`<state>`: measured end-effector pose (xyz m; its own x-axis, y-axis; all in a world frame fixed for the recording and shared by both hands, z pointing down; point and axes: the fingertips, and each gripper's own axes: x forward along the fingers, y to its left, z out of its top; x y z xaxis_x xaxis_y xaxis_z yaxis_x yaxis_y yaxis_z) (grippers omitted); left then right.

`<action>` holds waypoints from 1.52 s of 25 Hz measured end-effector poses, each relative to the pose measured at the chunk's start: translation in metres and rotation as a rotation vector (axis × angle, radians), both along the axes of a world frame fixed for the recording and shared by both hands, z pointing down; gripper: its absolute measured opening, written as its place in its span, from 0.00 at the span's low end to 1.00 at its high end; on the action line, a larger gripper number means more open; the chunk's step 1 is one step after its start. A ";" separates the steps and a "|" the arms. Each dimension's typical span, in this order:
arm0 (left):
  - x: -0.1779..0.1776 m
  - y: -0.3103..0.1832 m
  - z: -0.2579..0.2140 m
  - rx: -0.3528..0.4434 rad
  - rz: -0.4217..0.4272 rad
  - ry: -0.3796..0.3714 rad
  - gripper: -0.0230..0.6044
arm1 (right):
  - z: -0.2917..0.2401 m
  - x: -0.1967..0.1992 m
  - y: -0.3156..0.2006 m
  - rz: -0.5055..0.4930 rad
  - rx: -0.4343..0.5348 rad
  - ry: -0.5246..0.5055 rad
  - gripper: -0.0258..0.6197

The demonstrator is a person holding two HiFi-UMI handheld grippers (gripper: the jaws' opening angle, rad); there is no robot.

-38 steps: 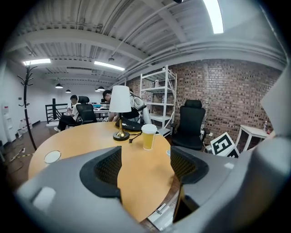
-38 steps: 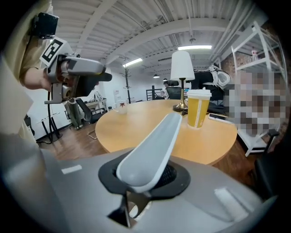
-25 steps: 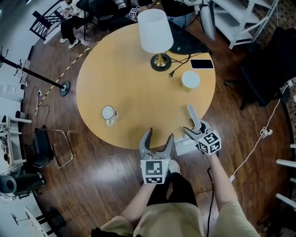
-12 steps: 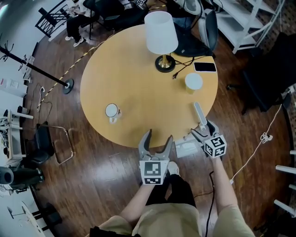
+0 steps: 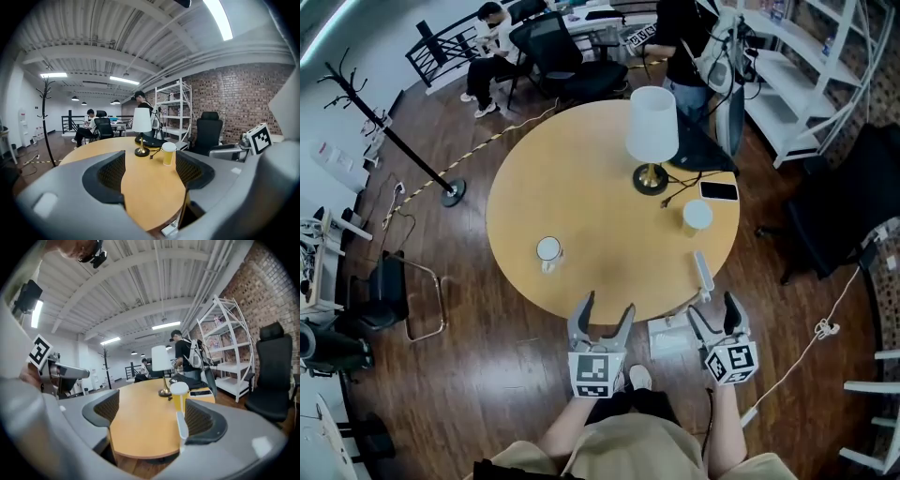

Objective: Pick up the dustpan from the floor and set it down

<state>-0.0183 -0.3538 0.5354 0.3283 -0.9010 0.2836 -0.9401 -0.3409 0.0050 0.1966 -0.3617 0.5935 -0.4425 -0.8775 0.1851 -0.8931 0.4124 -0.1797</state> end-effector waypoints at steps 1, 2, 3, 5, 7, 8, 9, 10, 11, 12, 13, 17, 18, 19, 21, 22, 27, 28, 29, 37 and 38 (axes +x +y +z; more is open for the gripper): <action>-0.008 0.003 -0.009 0.016 -0.013 0.007 0.54 | -0.018 -0.011 0.002 -0.010 0.028 0.007 0.70; -0.017 0.005 -0.019 0.033 -0.031 0.016 0.54 | -0.035 -0.023 0.004 -0.023 0.053 0.020 0.70; -0.026 0.008 -0.030 0.053 -0.052 0.026 0.54 | -0.051 -0.035 0.005 -0.037 0.077 0.036 0.70; -0.042 0.013 -0.055 0.096 -0.093 0.052 0.54 | -0.083 -0.057 0.008 -0.056 0.134 0.066 0.70; -0.050 0.015 -0.076 0.142 -0.120 0.077 0.54 | -0.116 -0.071 0.007 -0.071 0.194 0.069 0.70; -0.053 0.015 -0.086 0.168 -0.125 0.080 0.54 | -0.131 -0.079 0.006 -0.079 0.217 0.053 0.70; -0.057 0.015 -0.094 0.195 -0.130 0.076 0.54 | -0.144 -0.087 0.004 -0.090 0.238 0.031 0.70; -0.063 0.016 -0.103 0.220 -0.136 0.066 0.54 | -0.156 -0.097 0.002 -0.102 0.257 0.010 0.70; -0.070 0.017 -0.110 0.243 -0.145 0.055 0.54 | -0.166 -0.108 0.001 -0.115 0.276 -0.007 0.71; -0.077 0.020 -0.117 0.261 -0.157 0.045 0.54 | -0.175 -0.118 0.000 -0.130 0.293 -0.021 0.71; -0.084 0.022 -0.123 0.276 -0.169 0.037 0.54 | -0.183 -0.127 0.000 -0.144 0.307 -0.031 0.72; -0.107 0.031 -0.144 0.321 -0.222 0.031 0.54 | -0.204 -0.154 0.002 -0.198 0.339 -0.030 0.72; -0.113 0.033 -0.149 0.329 -0.234 0.031 0.54 | -0.206 -0.160 0.003 -0.209 0.344 -0.025 0.72; -0.119 0.035 -0.153 0.338 -0.245 0.030 0.54 | -0.208 -0.166 0.003 -0.219 0.347 -0.021 0.72; -0.129 0.038 -0.157 0.352 -0.264 0.029 0.54 | -0.210 -0.175 0.004 -0.237 0.351 -0.013 0.72; -0.132 0.040 -0.159 0.358 -0.273 0.028 0.54 | -0.211 -0.178 0.005 -0.243 0.355 -0.009 0.72; -0.146 0.049 -0.164 0.375 -0.296 0.042 0.54 | -0.221 -0.187 0.005 -0.249 0.370 -0.010 0.72; -0.148 0.051 -0.164 0.379 -0.299 0.056 0.54 | -0.221 -0.188 0.004 -0.249 0.367 -0.019 0.72; -0.149 0.053 -0.164 0.382 -0.302 0.071 0.54 | -0.221 -0.189 0.003 -0.249 0.365 -0.023 0.72; -0.145 0.058 -0.156 0.363 -0.281 0.078 0.54 | -0.209 -0.189 0.010 -0.250 0.336 -0.017 0.72; -0.144 0.058 -0.156 0.361 -0.277 0.080 0.54 | -0.208 -0.187 0.009 -0.246 0.332 -0.011 0.72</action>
<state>-0.1624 -0.2959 0.3797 0.0692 -0.9943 -0.0811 -0.9975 -0.0700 0.0080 0.0094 -0.3527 0.3858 -0.6468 -0.7566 -0.0965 -0.7595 0.6505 -0.0096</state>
